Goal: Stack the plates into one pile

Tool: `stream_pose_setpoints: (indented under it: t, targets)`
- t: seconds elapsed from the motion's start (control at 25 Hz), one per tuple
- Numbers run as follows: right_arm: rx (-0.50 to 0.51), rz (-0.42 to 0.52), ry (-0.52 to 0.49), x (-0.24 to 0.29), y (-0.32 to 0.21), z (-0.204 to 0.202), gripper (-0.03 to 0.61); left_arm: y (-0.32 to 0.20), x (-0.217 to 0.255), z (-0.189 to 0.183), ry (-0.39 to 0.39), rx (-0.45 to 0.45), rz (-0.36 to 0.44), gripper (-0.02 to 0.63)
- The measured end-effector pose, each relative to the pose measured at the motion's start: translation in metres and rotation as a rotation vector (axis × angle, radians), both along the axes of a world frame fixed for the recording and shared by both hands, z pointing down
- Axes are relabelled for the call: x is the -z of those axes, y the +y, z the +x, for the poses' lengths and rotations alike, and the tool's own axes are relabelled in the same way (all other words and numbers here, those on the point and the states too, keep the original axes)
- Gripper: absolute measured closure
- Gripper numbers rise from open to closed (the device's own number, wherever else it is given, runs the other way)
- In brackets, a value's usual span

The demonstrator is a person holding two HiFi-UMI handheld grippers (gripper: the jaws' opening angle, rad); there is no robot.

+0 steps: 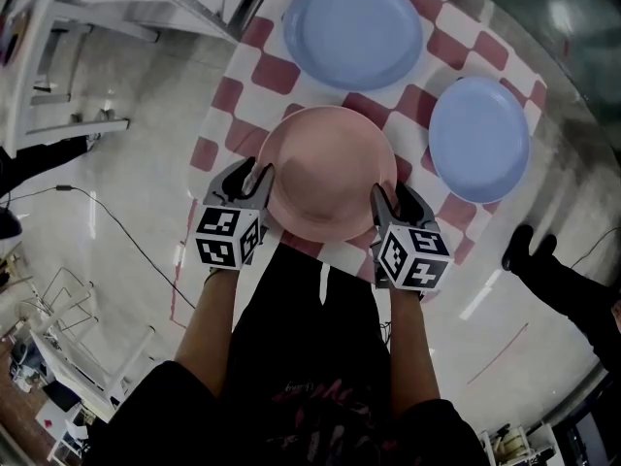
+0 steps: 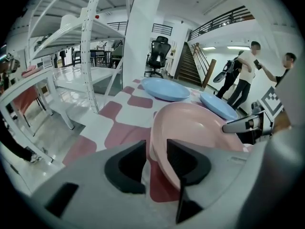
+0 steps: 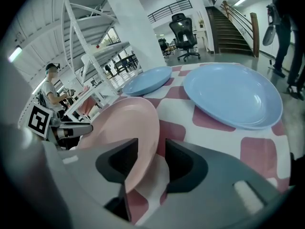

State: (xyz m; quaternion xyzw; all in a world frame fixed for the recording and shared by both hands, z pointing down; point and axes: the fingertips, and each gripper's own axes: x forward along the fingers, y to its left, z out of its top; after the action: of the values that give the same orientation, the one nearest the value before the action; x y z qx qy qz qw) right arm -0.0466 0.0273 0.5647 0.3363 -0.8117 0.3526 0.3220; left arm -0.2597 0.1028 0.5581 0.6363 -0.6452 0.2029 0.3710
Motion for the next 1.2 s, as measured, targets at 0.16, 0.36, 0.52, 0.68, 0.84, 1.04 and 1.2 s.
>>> stream_pose_setpoints:
  t: [0.16, 0.36, 0.52, 0.68, 0.84, 1.04, 1.2]
  targets:
    - [0.008, -0.006, 0.016, -0.005, 0.0, -0.003, 0.404, -0.003, -0.004, 0.001, 0.005, -0.013, -0.01, 0.497]
    - [0.014, 0.0, 0.039, -0.01, -0.003, -0.003, 0.455, -0.004, -0.01, 0.001, 0.002, -0.013, -0.018, 0.569]
    - [0.01, 0.002, 0.03, -0.013, -0.006, -0.004, 0.5, -0.005, -0.01, 0.001, 0.007, -0.009, -0.019, 0.571]
    - [0.015, 0.0, 0.046, -0.012, -0.006, -0.005, 0.502, -0.005, -0.009, -0.001, 0.003, -0.002, -0.032, 0.574]
    - [-0.001, 0.007, 0.04, -0.006, -0.009, -0.003, 0.509, -0.007, 0.002, -0.001, 0.017, 0.024, -0.004, 0.583]
    - [-0.019, 0.041, 0.019, 0.01, -0.014, 0.0, 0.525, -0.011, 0.019, 0.001, 0.004, 0.024, 0.031, 0.589]
    - [-0.036, 0.061, 0.003, 0.02, -0.02, 0.005, 0.529, -0.016, 0.032, 0.004, -0.002, 0.024, 0.06, 0.594]
